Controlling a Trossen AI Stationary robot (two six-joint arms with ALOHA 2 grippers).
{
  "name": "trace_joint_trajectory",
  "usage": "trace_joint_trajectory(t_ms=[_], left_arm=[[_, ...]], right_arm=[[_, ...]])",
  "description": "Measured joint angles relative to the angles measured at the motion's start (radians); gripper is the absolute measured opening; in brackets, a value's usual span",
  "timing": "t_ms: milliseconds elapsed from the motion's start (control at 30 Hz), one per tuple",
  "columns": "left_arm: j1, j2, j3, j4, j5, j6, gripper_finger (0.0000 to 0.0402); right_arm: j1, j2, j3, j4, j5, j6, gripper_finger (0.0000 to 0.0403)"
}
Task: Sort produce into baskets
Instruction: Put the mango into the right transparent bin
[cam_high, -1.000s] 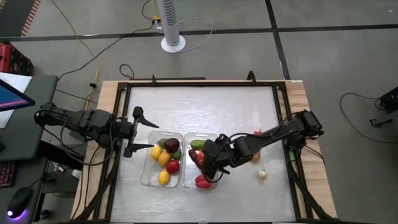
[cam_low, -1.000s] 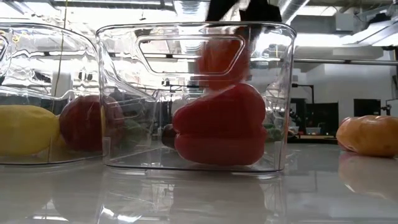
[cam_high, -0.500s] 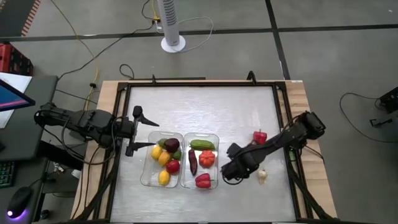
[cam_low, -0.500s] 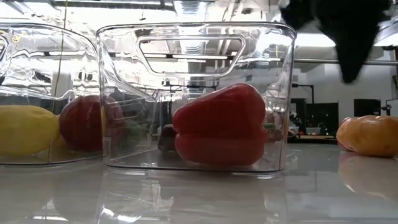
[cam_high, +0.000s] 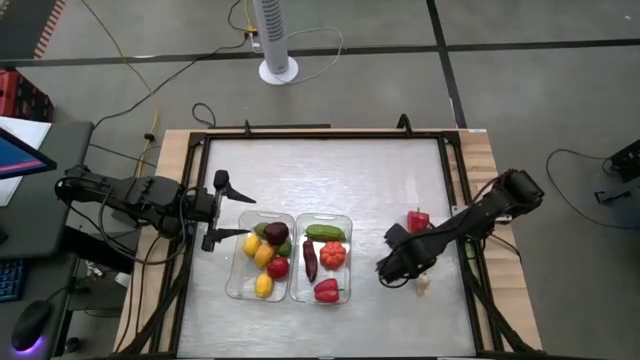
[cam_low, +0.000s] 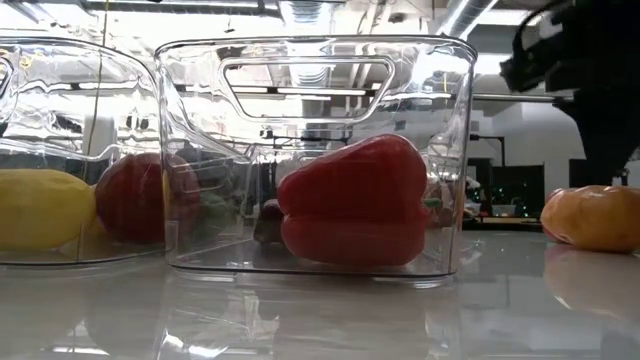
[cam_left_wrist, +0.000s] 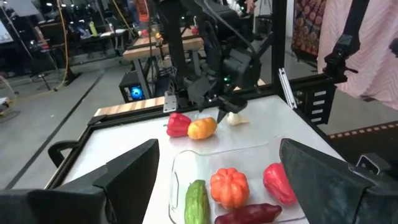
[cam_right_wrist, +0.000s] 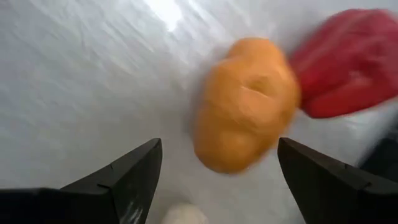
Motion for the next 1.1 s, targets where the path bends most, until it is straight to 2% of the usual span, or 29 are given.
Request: trace_joint_trajectory(t_ms=[100,233,567,733,867,1000,1100], left_arm=[[0.0,0.0,0.0,-0.001,0.0,0.003,0.032],[0.0,0.0,0.0,-0.001,-0.008,0.003,0.032],[0.0,0.0,0.0,-0.002,-0.031,0.003,0.032],[0.0,0.0,0.0,-0.002,-0.035,0.003,0.032],[0.0,0.0,0.0,-0.002,-0.051,0.006,0.032],[0.0,0.0,0.0,-0.002,-0.051,0.006,0.032],[0.0,0.0,0.0,-0.002,-0.051,0.005,0.032]], right_arm=[[-0.017,-0.022,-0.086,0.11,0.0,-0.006,0.0345],[-0.041,-0.026,-0.171,0.12,0.0,-0.005,0.0343],[-0.066,-0.026,-0.187,0.151,0.025,-0.063,0.028],[-0.072,-0.025,-0.079,0.157,0.039,-0.102,0.027],[-0.057,-0.026,0.078,0.221,0.156,-0.194,0.0268],[-0.056,-0.026,0.15,0.436,0.277,-0.353,0.0269],[-0.07,-0.011,0.151,0.681,0.291,-0.538,0.0283]])
